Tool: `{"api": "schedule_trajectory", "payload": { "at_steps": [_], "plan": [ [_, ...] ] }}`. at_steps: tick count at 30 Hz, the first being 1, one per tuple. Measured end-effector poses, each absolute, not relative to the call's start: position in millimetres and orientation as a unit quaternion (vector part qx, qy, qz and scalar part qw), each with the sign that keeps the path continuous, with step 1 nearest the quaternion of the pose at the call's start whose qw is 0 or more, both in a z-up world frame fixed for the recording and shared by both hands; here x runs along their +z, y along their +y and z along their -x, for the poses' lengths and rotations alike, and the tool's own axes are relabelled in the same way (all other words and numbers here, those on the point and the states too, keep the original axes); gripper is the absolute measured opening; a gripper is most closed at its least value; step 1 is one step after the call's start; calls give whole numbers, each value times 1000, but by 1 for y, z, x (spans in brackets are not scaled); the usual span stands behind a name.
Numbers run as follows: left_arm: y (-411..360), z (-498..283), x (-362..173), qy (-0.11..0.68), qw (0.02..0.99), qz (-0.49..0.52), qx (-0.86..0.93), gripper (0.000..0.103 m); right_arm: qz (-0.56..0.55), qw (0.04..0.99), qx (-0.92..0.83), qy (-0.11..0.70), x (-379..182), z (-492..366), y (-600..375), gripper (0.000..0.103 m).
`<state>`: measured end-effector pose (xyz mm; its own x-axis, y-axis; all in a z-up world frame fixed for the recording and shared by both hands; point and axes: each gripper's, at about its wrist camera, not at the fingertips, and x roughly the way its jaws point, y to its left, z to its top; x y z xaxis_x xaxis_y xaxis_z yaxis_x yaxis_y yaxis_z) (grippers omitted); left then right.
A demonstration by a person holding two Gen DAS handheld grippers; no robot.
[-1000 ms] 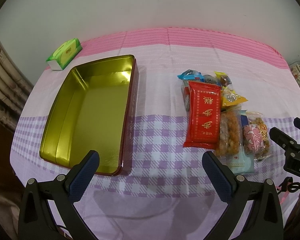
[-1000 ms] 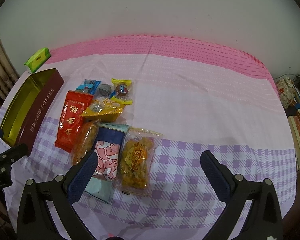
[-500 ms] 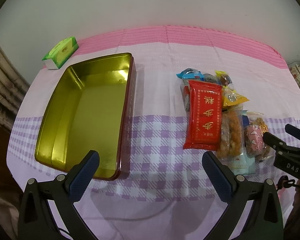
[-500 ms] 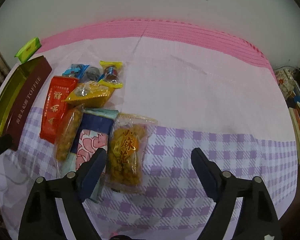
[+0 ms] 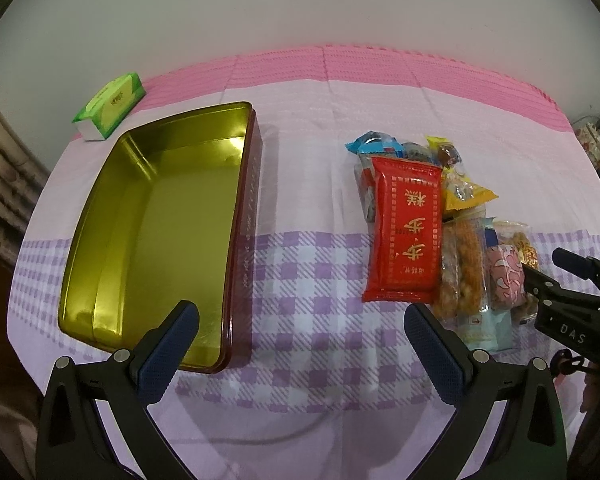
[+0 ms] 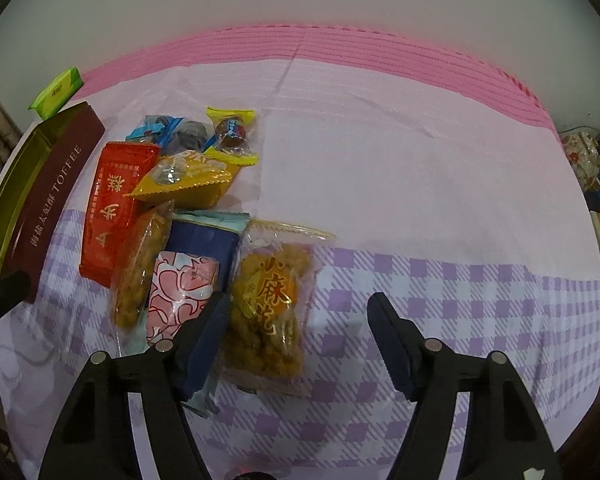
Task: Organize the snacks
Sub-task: 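Grasp the clear fried-dough bag with the right gripper while left tool approaches red packet, then grasp the red gold-lettered packet with the left gripper and lift it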
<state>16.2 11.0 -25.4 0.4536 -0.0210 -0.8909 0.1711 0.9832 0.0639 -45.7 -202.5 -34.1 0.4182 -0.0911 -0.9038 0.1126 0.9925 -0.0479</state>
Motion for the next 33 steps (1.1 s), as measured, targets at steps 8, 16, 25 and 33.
{"api": "schedule_trajectory", "payload": {
  "at_steps": [8,16,25,33],
  "plan": [
    [10,-18,-27,521,848,-74,-56,102,17,836,-82,543,-35,42,-205,67],
    [10,-20,-29,523,847,-74,-60,102,25,832,-79,548,-43,40,-201,65],
    [1,-28,-29,524,846,-77,-71,102,-19,832,-74,550,-48,38,-219,38],
    [-14,-41,-29,521,845,-79,-88,102,-28,823,-95,560,-47,39,-248,37]
  ]
}}
